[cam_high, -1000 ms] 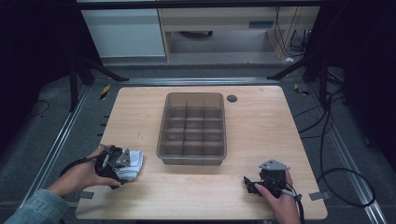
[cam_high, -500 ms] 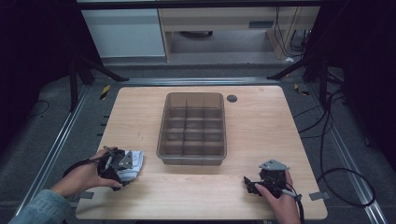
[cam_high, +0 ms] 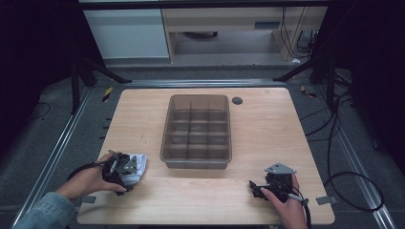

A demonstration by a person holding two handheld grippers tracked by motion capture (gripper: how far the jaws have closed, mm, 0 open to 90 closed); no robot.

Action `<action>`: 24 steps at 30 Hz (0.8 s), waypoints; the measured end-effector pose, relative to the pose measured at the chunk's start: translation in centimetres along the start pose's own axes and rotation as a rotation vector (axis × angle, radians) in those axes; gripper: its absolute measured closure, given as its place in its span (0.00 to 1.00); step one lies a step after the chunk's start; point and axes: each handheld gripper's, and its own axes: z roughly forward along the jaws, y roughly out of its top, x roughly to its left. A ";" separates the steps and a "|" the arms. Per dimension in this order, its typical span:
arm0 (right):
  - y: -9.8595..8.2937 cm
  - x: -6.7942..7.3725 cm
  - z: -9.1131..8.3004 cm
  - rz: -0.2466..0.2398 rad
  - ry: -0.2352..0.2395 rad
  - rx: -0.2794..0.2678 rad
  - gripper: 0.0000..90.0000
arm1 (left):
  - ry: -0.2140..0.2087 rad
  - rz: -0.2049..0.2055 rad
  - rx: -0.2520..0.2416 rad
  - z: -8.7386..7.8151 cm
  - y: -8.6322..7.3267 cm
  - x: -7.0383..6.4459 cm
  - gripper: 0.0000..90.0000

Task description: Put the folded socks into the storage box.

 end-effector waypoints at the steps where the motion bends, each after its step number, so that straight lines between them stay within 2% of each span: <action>1: 0.0 0.0 0.0 0.000 0.000 0.000 0.00 | 0.002 -0.006 -0.002 0.0 0.0 0.1 0.13; 10: 0.0 0.0 0.0 0.000 0.000 0.000 0.00 | 0.006 -0.001 0.034 0.1 0.3 0.4 0.25; 15: 0.0 0.0 0.0 0.000 0.000 0.000 0.00 | -0.013 -0.005 0.047 0.0 0.5 0.7 0.29; 24: 0.0 0.0 0.0 0.000 0.001 -0.001 0.00 | -0.070 -0.016 0.032 -0.6 0.3 2.5 0.60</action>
